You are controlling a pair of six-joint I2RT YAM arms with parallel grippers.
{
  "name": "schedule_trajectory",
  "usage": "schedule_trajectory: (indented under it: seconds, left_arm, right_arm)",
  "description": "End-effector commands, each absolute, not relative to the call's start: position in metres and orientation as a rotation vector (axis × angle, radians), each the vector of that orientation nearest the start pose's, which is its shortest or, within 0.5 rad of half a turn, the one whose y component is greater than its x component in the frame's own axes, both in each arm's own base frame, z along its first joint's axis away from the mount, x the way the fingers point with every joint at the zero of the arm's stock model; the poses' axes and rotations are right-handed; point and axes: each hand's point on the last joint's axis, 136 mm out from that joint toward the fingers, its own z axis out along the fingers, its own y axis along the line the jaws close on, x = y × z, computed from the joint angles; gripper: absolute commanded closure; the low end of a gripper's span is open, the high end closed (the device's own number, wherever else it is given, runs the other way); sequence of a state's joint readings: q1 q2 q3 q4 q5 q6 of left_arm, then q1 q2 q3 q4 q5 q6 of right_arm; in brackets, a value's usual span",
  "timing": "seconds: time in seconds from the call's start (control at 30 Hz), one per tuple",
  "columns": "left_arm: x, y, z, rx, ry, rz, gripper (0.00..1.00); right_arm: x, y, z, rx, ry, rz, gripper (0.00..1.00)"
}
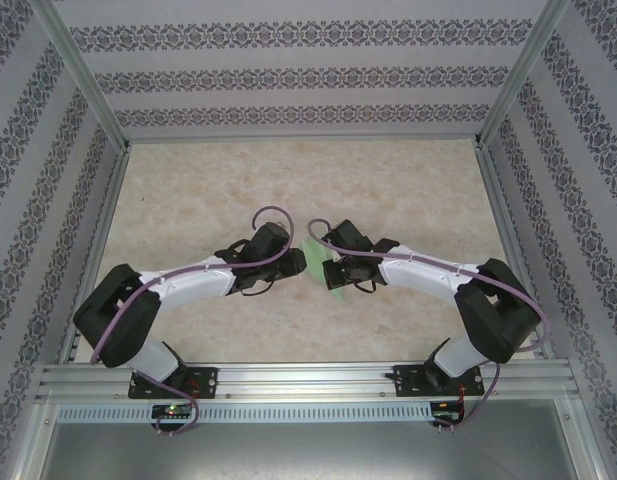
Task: Fold a paper plane with a square sheet of paper (pick it up from the middle)
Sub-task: Move the paper plane to the center of the table.
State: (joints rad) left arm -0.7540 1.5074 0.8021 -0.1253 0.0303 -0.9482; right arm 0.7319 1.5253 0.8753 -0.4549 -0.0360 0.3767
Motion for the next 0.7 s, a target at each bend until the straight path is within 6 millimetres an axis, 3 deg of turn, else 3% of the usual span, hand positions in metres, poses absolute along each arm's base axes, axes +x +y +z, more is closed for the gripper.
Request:
schedule_trajectory:
  seconds: [0.0,0.1,0.3,0.47,0.67]
  left_arm:
    - [0.282,-0.247,0.083,-0.3,2.522,-0.636,0.58]
    - [0.281,-0.226,0.089,-0.359,2.486,-0.575,0.58]
    - [0.276,-0.195,0.097,-0.449,2.411,-0.528,0.54]
    - [0.271,-0.184,0.098,-0.445,2.407,-0.521,0.53]
    - [0.265,-0.178,0.095,-0.456,2.408,-0.521,0.53]
  right_arm:
    - [0.272,0.223,0.079,-0.381,2.653,0.208,1.0]
    - [0.281,0.213,0.082,-0.268,2.68,0.063,1.0]
    - [0.301,0.236,0.072,-0.077,2.725,0.054,1.0]
    - [0.317,0.257,0.055,-0.072,2.758,0.053,1.0]
    - [0.319,0.265,0.04,-0.081,2.788,0.056,0.99]
